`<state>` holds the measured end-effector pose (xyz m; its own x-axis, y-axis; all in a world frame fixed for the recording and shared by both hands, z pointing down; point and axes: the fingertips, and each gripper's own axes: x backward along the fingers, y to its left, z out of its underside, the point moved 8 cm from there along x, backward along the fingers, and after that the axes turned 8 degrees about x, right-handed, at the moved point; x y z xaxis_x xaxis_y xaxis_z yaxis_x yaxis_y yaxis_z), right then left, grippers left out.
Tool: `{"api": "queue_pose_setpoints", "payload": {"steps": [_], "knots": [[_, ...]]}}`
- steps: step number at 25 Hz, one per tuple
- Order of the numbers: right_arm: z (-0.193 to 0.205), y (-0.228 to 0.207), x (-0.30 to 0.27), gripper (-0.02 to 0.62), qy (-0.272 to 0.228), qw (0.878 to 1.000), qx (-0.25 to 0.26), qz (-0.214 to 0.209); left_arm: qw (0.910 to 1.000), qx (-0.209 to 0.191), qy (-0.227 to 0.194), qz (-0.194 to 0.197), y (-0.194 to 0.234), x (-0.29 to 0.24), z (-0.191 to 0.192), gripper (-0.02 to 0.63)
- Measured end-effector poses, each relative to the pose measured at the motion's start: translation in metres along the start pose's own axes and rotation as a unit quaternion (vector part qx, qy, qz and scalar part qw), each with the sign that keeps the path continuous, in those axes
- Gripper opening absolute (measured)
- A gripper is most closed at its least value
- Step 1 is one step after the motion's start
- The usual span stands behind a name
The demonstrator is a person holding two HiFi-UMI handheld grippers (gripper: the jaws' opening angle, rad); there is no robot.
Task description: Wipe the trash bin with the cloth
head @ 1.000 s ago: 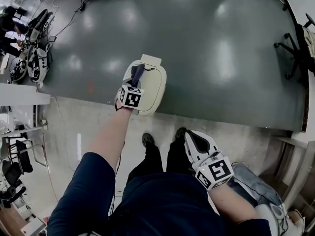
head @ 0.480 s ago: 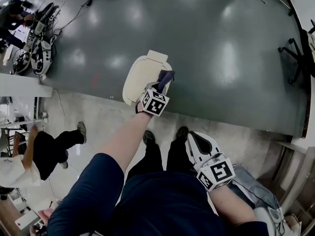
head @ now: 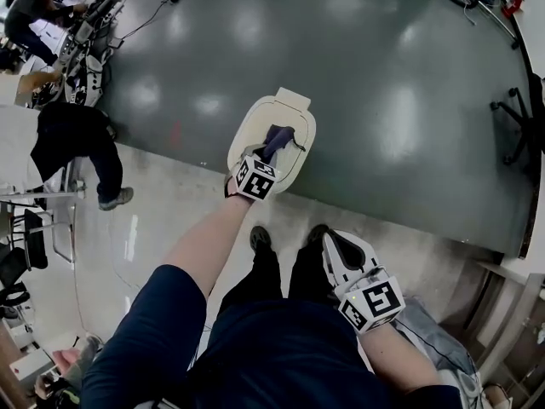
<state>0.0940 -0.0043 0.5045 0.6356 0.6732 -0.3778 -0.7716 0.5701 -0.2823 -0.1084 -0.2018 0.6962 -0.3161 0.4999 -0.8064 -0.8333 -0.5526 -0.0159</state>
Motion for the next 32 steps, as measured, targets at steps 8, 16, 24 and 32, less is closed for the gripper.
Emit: {"api": "queue_pose_setpoints", "payload": {"steps": [8, 16, 24, 32], "knots": [[0.008, 0.007, -0.004, 0.005, 0.009, 1.000, -0.005, -0.007, 0.9973, 0.027, 0.018, -0.066, 0.072, 0.017, 0.030, 0.052], [0.005, 0.007, -0.003, 0.005, 0.009, 1.000, -0.006, -0.007, 0.9947, 0.063, 0.027, -0.077, 0.069, 0.029, 0.053, 0.052], [-0.010, 0.005, 0.006, 0.005, -0.006, 1.000, 0.003, -0.020, 0.9965, 0.068, 0.031, -0.036, 0.003, 0.037, 0.065, 0.052], [-0.018, -0.009, 0.031, 0.005, -0.007, 1.000, 0.002, -0.009, 0.9970, 0.044, 0.052, 0.036, -0.071, 0.038, 0.064, 0.052]]}}
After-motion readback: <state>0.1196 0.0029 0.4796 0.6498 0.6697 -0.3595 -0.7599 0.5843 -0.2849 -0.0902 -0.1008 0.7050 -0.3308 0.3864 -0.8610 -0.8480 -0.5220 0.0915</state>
